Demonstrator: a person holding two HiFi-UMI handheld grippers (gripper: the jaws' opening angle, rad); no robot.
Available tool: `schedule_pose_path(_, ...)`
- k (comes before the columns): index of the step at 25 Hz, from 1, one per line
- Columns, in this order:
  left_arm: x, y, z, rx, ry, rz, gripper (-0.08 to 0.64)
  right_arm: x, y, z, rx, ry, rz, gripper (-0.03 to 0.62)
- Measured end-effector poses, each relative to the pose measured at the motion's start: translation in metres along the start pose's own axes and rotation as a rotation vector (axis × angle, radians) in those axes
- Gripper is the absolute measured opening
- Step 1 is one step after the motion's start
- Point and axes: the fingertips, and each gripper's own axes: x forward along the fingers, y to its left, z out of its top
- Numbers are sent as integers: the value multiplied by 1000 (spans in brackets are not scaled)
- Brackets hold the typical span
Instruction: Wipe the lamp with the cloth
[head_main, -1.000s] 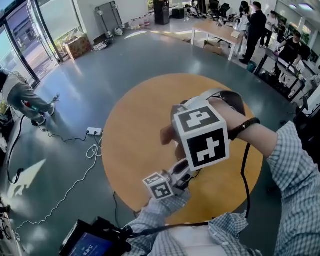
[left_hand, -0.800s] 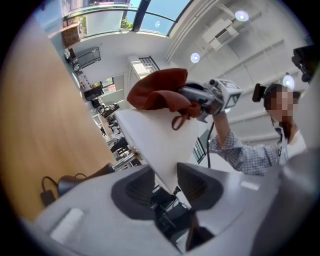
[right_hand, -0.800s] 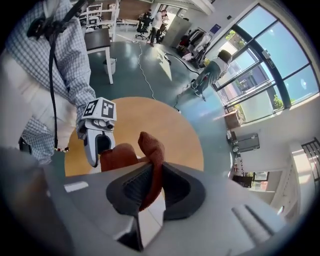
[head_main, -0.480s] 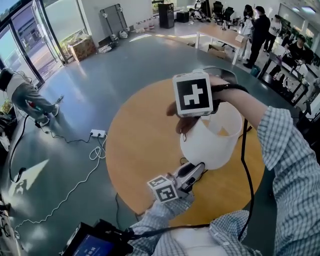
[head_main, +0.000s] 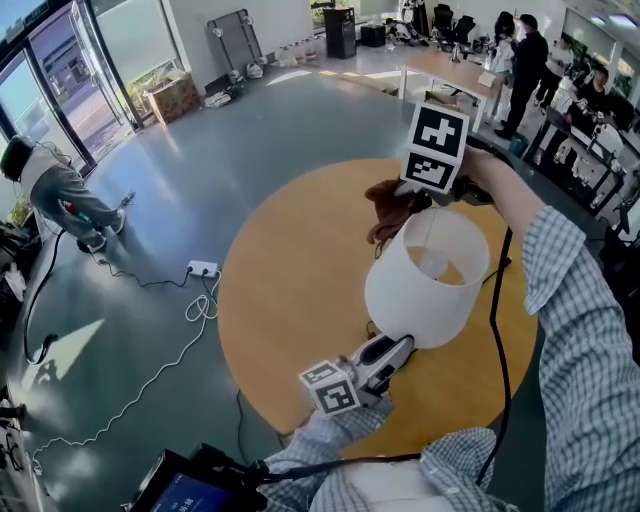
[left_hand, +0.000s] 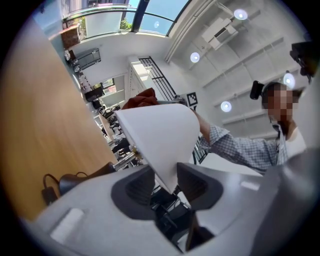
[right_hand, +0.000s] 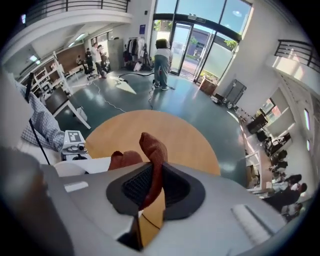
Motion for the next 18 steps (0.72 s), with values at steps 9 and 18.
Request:
schedule_pose_path(9,1,-1,1,-5,6,10,141,-10,-25,-61,237,-139,19,49)
schedule_pose_path(18,-6,-1,0,-6,19,10,141,-14,18,-134,298,-266,-65,49)
